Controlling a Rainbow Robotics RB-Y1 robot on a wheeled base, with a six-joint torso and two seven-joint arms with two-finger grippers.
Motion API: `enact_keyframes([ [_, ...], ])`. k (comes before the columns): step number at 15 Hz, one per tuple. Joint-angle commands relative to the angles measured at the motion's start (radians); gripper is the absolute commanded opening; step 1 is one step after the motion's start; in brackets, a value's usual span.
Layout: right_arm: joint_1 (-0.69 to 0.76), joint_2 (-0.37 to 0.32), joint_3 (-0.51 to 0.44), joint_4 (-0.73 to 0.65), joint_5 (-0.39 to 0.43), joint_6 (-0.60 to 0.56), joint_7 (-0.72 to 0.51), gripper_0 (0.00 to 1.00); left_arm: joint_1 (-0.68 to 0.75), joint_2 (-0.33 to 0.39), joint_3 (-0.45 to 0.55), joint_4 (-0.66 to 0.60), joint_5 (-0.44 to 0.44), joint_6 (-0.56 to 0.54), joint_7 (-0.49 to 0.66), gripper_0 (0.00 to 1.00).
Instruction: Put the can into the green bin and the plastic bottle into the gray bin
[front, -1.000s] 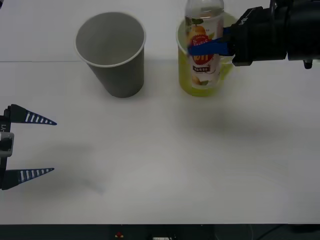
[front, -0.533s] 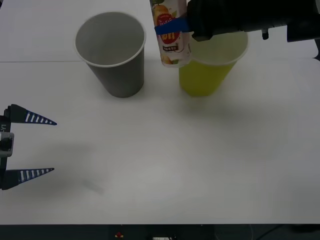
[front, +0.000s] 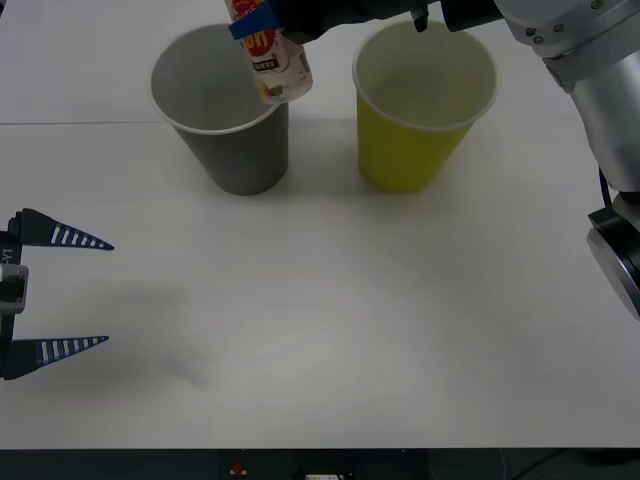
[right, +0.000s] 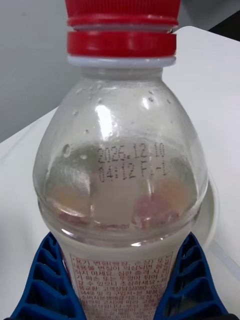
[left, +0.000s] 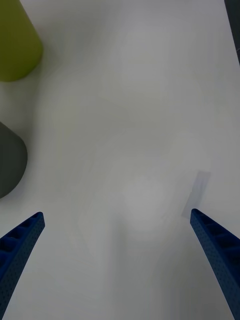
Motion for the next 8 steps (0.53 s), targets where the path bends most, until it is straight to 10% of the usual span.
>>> enact_keyframes([
  [1,-0.053,0.045,0.071,0.106,0.013,0.111,0.007,0.0,0.0,0.0,0.0,0.0,0.0,0.0,0.0,1.0],
  [8,-0.118,0.116,0.192,0.281,0.021,0.282,0.049,0.0,0.0,0.0,0.0,0.0,0.0,0.0,0.0,1.0],
])
